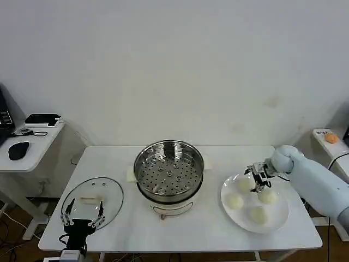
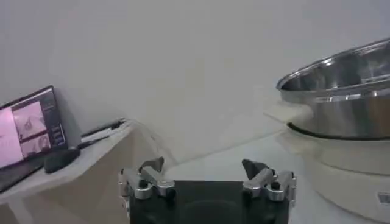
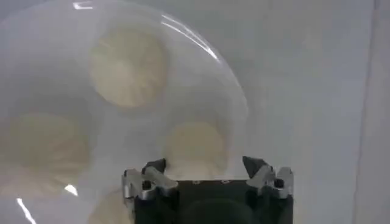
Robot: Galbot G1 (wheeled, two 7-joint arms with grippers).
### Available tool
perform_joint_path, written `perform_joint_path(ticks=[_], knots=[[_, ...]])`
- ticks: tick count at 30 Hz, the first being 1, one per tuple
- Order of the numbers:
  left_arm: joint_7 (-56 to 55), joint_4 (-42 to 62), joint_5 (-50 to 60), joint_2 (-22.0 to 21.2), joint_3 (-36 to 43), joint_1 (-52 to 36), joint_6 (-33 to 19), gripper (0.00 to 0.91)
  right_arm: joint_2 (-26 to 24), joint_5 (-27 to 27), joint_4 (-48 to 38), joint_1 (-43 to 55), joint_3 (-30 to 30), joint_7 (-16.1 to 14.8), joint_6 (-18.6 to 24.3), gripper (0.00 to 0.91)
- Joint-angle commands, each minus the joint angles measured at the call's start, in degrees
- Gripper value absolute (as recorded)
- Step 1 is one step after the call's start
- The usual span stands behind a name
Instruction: Take steamed baozi put them in steamer then cover it.
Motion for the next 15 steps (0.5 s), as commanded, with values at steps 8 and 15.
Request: perform_joint_path(ticks=[8,15], knots=[[0.0,-0.5,0.1,0.0,-0.1,0.3,-0.1,0.907,1.0,0.6,-1.3,2.2,-3.5,-1.2,-0.1,0.584],[0.0,-0.4,0.0,0.1,-0.2,0.3,-0.1,0.907,-0.2,2.2,0.6,4.3,-4.9,-2.0,0.3,0.544]])
